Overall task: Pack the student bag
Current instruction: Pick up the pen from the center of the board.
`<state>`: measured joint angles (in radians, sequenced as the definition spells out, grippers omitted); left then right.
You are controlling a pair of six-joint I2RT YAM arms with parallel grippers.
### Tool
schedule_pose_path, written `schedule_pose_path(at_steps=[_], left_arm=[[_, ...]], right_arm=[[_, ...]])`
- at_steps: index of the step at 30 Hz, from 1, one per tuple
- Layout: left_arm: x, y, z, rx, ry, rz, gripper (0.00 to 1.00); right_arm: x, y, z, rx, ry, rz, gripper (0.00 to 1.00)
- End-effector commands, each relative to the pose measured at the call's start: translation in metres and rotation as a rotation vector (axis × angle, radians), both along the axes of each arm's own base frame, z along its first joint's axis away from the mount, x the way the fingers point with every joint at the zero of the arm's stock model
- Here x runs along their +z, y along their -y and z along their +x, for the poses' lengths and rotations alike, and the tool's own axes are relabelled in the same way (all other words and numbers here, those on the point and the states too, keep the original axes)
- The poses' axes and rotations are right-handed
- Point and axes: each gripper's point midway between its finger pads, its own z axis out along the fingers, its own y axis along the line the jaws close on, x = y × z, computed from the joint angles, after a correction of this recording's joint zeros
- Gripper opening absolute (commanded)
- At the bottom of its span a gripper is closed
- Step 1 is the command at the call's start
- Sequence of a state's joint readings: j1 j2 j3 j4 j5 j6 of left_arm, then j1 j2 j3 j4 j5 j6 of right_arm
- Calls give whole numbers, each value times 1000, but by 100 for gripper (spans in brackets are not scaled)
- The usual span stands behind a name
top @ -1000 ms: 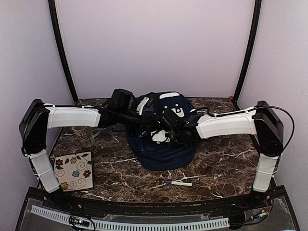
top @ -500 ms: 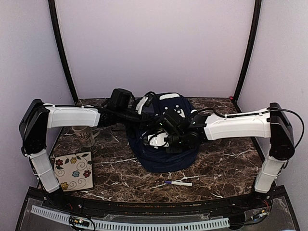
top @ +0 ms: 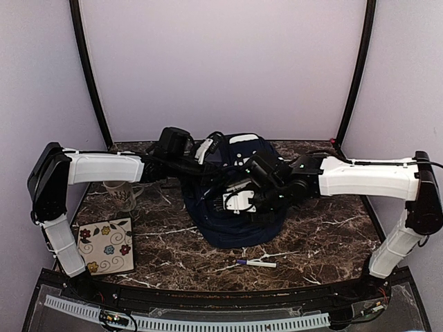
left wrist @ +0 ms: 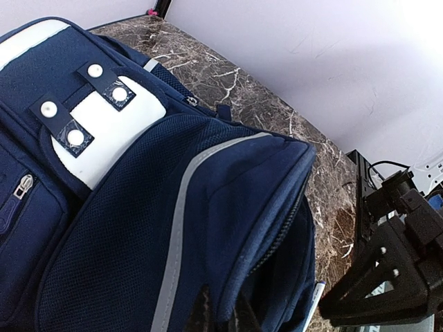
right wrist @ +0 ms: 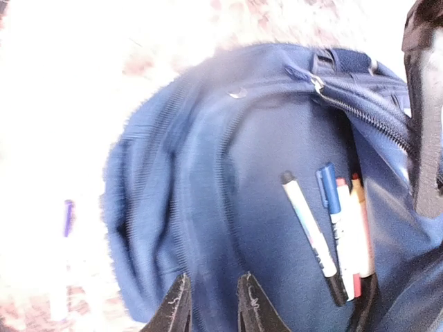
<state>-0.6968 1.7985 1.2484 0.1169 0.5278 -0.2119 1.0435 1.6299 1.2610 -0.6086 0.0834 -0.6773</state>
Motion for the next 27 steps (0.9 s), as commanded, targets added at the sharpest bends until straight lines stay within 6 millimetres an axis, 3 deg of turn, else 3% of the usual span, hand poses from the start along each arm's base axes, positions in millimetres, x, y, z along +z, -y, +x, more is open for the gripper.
schedule_pose_path(at_steps=[1, 9, 16, 27], left_arm=[[27, -4, 14, 38, 92, -23, 0], [28, -5, 14, 38, 97, -16, 0], [29, -4, 14, 36, 95, -21, 0], [26, -4, 14, 37, 89, -15, 0]], right_arm=[[0, 15, -47, 64, -197, 20, 25], [-42, 35, -84, 54, -367, -11, 31], [-64, 27, -89, 46, -386, -16, 34], [-106, 40, -104, 66, -365, -163, 37]])
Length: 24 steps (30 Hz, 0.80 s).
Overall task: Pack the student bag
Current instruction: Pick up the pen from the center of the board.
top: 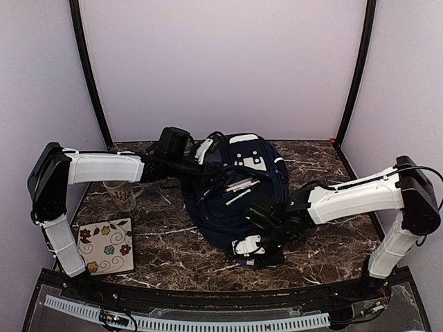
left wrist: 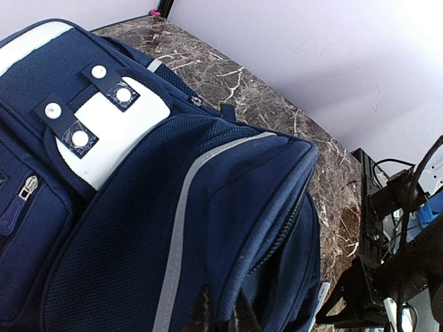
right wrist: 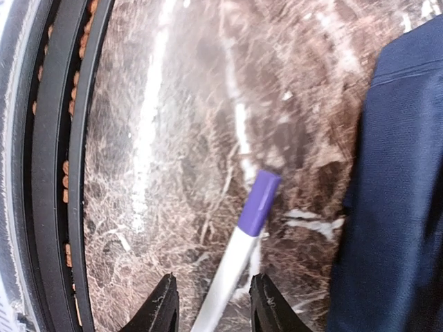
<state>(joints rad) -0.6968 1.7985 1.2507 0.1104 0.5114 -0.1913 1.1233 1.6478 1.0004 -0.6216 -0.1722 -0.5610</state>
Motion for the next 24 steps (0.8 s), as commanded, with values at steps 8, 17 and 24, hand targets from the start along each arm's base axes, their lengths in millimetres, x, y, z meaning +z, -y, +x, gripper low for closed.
schedule_pose_path(at_steps=[8, 17, 24], left_arm=[[25, -2, 12, 29, 64, -30, 0], [24, -2, 12, 28, 63, -29, 0], [24, -2, 12, 25, 62, -30, 0]], right_arm=[[-23, 10, 13, -26, 104, -79, 32], [-26, 19, 32, -41, 218, -127, 22], [-33, 14, 20, -27, 135, -125, 22]])
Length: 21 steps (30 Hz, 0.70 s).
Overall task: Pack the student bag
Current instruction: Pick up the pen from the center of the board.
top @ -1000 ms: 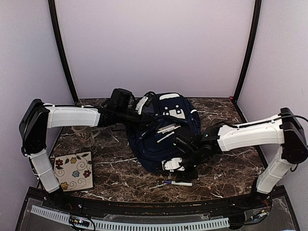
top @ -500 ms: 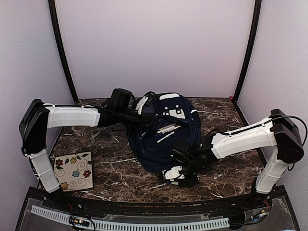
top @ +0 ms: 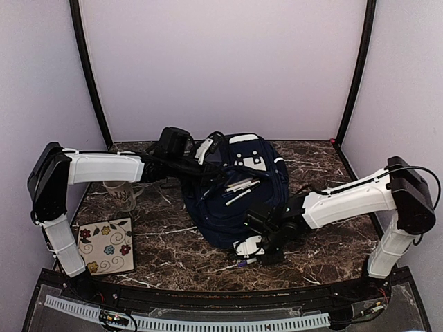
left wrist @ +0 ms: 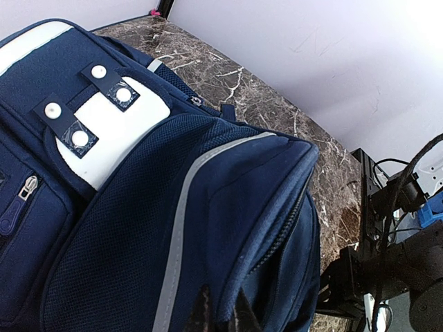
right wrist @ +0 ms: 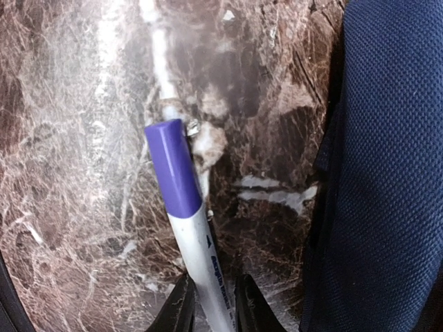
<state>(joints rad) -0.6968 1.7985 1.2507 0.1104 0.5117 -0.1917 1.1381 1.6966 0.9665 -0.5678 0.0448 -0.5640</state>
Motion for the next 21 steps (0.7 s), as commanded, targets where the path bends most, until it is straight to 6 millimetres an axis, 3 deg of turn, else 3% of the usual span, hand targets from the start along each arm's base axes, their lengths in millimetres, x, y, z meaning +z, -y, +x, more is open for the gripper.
schedule_pose_path(at_steps=[1, 5, 10, 14, 17, 21], left_arm=[[24, -1, 11, 24, 62, -32, 0], [25, -2, 11, 25, 63, -34, 0], [27, -2, 11, 24, 65, -36, 0], [24, -2, 12, 29, 66, -28, 0], [23, -2, 12, 27, 63, -28, 0], [23, -2, 12, 29, 64, -25, 0]], right_arm=[[-8, -3, -9, 11, -51, -9, 23], [-10, -3, -14, 20, -77, -17, 23], [-9, -4, -15, 24, -86, -15, 13], [4, -12, -16, 40, -93, 20, 9], [28, -22, -10, 61, -64, 54, 7], [85, -40, -1, 118, 9, 159, 7]])
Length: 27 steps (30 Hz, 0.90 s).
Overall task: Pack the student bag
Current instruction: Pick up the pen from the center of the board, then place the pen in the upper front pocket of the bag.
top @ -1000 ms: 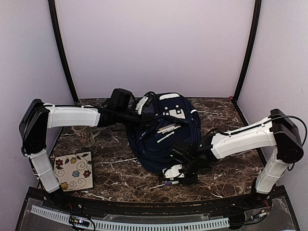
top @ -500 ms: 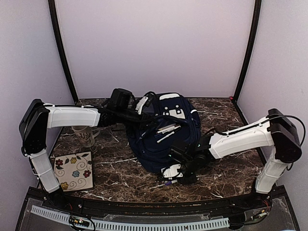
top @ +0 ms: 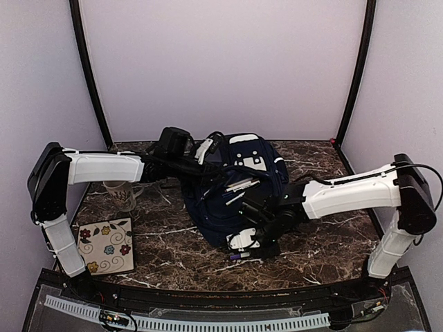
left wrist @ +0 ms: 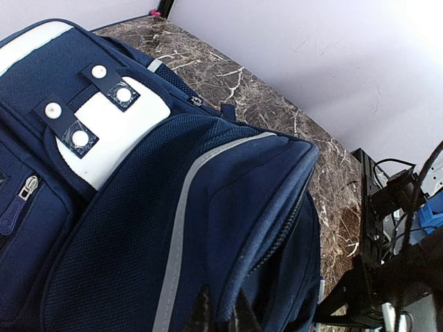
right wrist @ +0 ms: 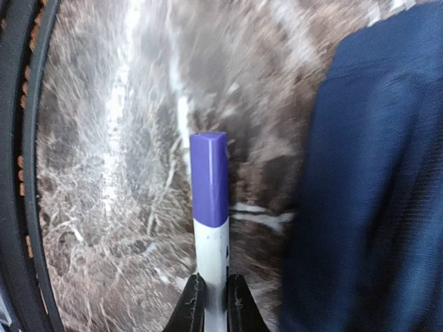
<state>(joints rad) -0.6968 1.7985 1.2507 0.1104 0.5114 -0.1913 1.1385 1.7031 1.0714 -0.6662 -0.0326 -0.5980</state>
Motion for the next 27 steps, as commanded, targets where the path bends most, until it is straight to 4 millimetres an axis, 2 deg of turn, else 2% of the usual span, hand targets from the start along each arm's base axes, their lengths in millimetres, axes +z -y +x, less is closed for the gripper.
schedule_pose_path(at_steps=[1, 5, 9, 12, 16, 22, 27], left_arm=[[25, -2, 12, 27, 64, -29, 0], [27, -1, 11, 23, 61, -36, 0], [31, -1, 10, 22, 60, -45, 0], [35, -2, 10, 26, 69, -51, 0], [38, -2, 9, 23, 70, -56, 0], [37, -2, 8, 21, 66, -58, 0], [39, -2, 8, 22, 66, -63, 0]], right_arm=[[74, -28, 12, 58, 98, 154, 7], [110, -41, 45, 37, 236, 201, 6], [131, -42, 89, -17, 401, 214, 6], [131, -43, 112, -39, 463, 190, 6], [125, -42, 131, -33, 548, 150, 6], [103, -34, 145, -5, 627, 66, 6], [81, -27, 151, 9, 623, 4, 6]])
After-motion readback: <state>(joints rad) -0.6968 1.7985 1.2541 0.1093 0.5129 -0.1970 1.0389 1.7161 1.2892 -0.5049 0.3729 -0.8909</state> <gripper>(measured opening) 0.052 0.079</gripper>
